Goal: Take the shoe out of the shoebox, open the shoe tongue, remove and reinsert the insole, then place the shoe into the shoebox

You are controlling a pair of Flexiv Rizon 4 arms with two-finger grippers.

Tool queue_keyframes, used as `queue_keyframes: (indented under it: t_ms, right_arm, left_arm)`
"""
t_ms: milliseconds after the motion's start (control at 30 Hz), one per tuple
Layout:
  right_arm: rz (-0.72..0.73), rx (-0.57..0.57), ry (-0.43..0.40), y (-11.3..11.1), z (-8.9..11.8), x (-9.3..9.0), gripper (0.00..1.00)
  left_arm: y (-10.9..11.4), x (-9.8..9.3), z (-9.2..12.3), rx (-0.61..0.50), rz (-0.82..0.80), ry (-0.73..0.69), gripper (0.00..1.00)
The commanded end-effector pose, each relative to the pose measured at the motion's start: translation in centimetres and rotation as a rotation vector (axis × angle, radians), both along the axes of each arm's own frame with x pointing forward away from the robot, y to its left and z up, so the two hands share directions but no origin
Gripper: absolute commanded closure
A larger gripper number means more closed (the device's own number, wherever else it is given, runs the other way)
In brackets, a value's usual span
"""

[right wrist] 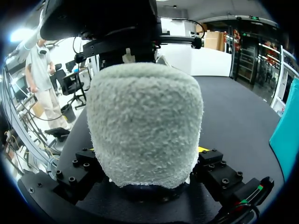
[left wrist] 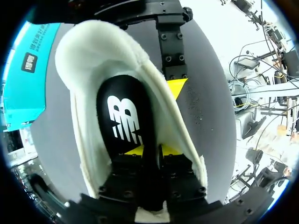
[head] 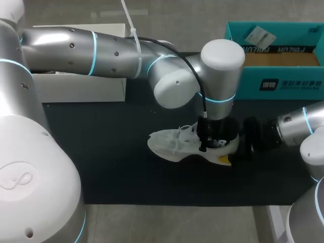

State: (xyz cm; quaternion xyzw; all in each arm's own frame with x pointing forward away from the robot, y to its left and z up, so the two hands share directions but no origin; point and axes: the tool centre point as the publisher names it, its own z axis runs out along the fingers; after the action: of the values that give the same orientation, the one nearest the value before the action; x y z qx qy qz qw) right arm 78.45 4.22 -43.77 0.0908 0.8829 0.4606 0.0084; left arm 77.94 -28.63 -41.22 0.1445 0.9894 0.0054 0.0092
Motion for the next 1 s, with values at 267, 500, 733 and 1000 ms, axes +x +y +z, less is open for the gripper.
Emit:
queue_keyframes:
  t_ms: [267,500,733,1000]
  right_arm:
    - [-0.002,-0.003,0.001,0.3,-0.6,0.1,1.00]
    - [-0.002,-0.003,0.001,0.3,-0.6,0.1,1.00]
    - [-0.002,-0.003,0.001,0.3,-0.6,0.1,1.00]
    - [-0.002,-0.003,0.001,0.3,-0.6,0.1,1.00]
  left_arm:
    - [0.1,-0.7,0.7,-0.031,0.006,-0.018,0.67]
    - [0.0,-0.5,0.9,-0.043,0.019,-0.035,0.62]
    - [-0.5,-0.1,-0.1,-0.047,0.022,-0.050,0.53]
    - [-0.7,0.5,-2.1,-0.045,0.028,-0.077,0.53]
